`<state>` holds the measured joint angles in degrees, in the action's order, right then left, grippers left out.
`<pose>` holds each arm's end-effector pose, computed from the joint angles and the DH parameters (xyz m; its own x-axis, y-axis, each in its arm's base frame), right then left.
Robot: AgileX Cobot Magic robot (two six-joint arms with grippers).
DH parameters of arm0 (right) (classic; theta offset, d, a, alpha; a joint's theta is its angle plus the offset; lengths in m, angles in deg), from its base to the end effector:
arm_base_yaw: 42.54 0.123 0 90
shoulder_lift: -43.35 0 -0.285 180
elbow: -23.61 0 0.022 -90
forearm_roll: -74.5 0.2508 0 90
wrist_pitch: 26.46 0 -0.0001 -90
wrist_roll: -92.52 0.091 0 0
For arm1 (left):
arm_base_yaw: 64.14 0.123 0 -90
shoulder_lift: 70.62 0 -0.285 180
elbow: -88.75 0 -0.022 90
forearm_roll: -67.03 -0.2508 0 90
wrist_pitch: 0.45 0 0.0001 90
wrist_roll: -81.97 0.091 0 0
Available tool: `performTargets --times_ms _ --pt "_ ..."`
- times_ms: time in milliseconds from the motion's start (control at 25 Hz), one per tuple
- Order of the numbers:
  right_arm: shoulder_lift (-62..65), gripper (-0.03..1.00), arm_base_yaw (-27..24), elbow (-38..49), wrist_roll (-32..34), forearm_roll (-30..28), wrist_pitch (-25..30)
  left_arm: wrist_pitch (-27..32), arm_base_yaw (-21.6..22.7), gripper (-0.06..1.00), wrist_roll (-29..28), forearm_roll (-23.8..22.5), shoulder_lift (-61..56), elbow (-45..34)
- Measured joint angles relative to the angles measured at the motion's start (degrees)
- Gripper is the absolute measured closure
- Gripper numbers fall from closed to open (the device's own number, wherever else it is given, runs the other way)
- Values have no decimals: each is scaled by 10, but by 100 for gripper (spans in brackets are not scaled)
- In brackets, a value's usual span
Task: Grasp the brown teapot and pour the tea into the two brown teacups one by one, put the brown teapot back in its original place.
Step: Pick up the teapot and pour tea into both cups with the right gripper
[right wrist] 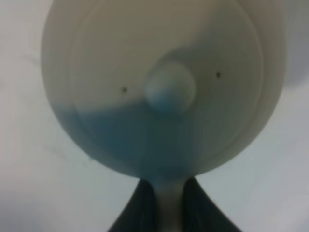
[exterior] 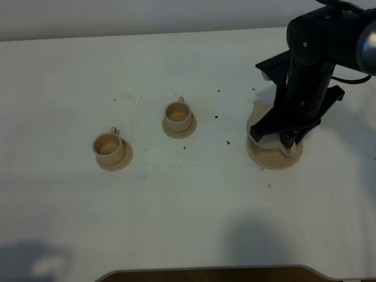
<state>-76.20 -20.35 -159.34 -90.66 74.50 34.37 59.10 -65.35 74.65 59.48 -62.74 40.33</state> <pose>0.3506 0.1430 0.1874 -0.9026 -0.4281 -0.0448 -0.4284 0.9036 -0.0025 -0.0042 0.0104 0.2803 -0.4268 -0.0513 -0.9029 -0.1072 0.9942 -0.0058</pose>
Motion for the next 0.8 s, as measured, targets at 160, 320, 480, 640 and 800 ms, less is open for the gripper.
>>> performTargets --times_ms 160,320,480,640,800 --pt "5 85 10 -15 -32 -13 -19 0 0 45 0 0 0 0" --pt "-1 85 38 -52 -57 -42 -22 0 0 45 0 0 0 0" --pt "-29 85 60 -100 -89 -64 -32 0 0 45 0 0 0 0" --pt "-61 85 78 -135 -125 -99 -41 0 0 45 0 0 0 0" --pt "-80 85 93 -139 -163 -137 -60 0 0 45 0 0 0 0"
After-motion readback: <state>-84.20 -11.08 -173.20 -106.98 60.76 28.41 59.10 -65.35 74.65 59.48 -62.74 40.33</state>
